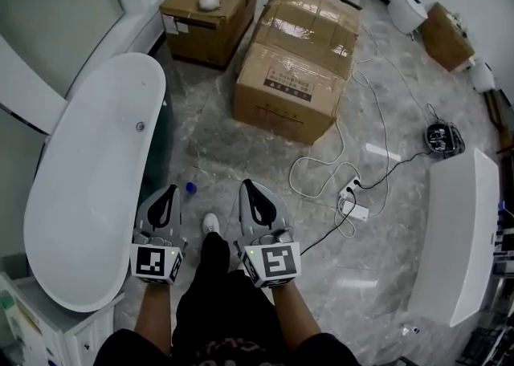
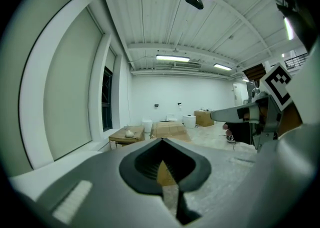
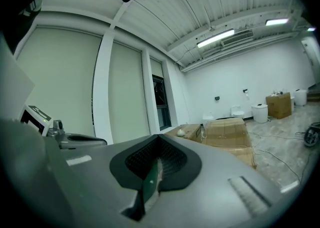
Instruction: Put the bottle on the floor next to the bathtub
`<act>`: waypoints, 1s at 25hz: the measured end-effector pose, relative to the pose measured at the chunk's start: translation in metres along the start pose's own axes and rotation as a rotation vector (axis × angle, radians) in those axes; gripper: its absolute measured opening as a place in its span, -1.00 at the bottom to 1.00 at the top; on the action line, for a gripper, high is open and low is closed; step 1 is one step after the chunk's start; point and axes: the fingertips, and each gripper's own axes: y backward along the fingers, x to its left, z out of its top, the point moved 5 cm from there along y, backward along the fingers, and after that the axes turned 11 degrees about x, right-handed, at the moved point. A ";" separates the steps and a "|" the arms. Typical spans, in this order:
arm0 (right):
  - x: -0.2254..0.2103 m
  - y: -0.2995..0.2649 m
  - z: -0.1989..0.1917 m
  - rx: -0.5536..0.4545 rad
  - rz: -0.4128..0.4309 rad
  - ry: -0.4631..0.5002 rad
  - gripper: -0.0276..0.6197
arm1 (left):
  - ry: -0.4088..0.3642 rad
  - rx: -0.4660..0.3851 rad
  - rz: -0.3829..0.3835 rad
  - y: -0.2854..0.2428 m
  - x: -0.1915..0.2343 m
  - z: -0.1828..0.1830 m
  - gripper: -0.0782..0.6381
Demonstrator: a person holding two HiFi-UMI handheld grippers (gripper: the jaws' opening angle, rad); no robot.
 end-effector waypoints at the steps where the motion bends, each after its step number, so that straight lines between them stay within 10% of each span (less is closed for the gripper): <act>1: 0.000 0.006 0.001 -0.004 0.003 0.001 -0.88 | -0.004 -0.004 -0.001 0.004 -0.004 0.003 -0.78; 25: 0.008 0.080 0.031 -0.069 0.003 0.063 -0.88 | -0.033 -0.048 0.021 0.065 -0.038 0.033 -0.78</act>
